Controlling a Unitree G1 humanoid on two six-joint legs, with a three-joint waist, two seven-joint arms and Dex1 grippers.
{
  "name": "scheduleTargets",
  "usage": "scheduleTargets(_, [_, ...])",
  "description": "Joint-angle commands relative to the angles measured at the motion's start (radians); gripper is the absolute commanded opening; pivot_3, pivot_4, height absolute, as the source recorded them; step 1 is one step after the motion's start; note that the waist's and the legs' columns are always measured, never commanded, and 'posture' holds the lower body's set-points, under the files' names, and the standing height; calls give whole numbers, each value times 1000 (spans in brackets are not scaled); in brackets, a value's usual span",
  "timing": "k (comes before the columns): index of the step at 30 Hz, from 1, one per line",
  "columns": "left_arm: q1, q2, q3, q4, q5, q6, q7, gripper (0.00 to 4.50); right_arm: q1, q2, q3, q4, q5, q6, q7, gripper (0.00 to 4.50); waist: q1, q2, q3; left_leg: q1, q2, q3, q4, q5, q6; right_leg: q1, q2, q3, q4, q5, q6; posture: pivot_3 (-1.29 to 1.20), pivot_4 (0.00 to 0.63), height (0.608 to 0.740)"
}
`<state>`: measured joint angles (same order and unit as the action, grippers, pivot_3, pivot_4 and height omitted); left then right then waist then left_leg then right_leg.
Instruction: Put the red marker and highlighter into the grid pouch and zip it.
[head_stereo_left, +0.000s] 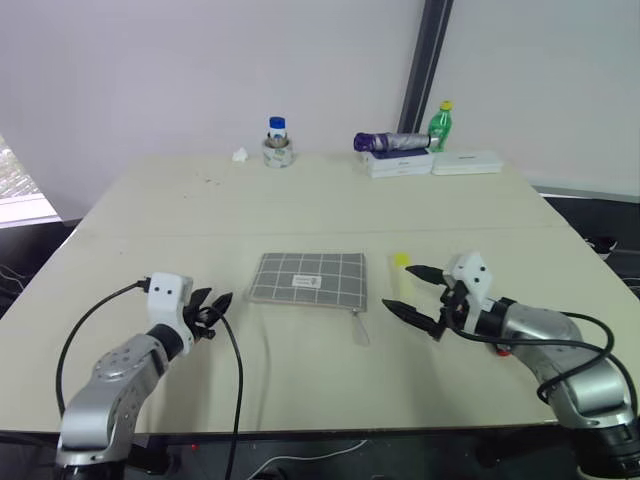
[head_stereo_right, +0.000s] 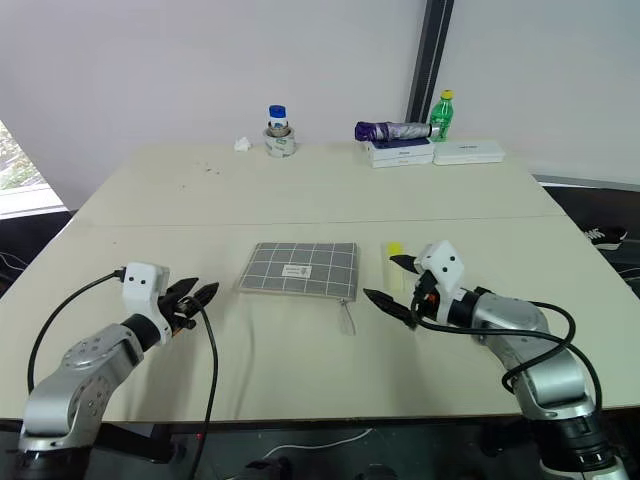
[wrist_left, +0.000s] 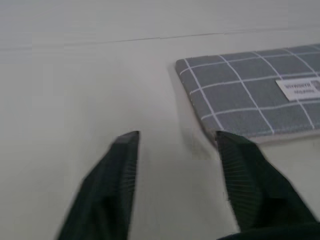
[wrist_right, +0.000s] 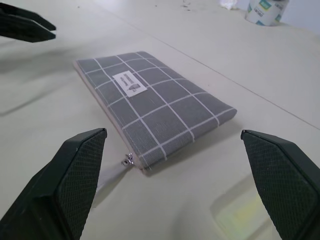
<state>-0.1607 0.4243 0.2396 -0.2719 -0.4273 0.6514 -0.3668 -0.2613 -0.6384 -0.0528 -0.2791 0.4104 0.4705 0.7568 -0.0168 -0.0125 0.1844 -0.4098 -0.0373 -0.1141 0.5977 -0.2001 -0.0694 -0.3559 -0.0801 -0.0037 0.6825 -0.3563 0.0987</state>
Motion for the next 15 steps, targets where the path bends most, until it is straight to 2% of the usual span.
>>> scheduleTargets(1, [-58,2,-3,42,-5,44,19,4347,-42,14,66,-3,-80,19,-60,3641,0,0,0,0,0,0,0,0,0,0,0,0,0,0,0,0,150,737])
scheduleTargets(2, [-73,0,-7,59,-6,65,23,4500,-50,17,82,7,-103,23,-75,3108,1,0,0,0,0,0,0,0,0,0,0,0,0,0,0,0,150,737])
scheduleTargets(3, [-90,-6,-9,75,-11,88,29,4500,-57,24,94,19,-125,15,-91,2668,2,0,0,0,0,0,0,0,0,0,0,0,0,0,0,0,150,737])
scheduleTargets(7, [-155,-58,30,108,-70,169,66,4500,-75,55,133,48,-170,-1,-116,438,4,-2,1,0,0,0,0,0,0,0,-1,0,0,0,0,0,150,737])
scheduleTargets(8, [-167,-65,37,112,-79,184,73,4500,-80,63,142,53,-182,-8,-121,14,3,-2,1,0,0,0,0,0,0,0,-1,0,0,0,1,0,150,737])
scheduleTargets(15, [-267,-126,95,156,-178,305,122,4500,-171,125,206,206,-368,-48,-264,14,0,-2,1,0,-1,0,1,1,-1,0,0,0,1,0,1,0,150,737])
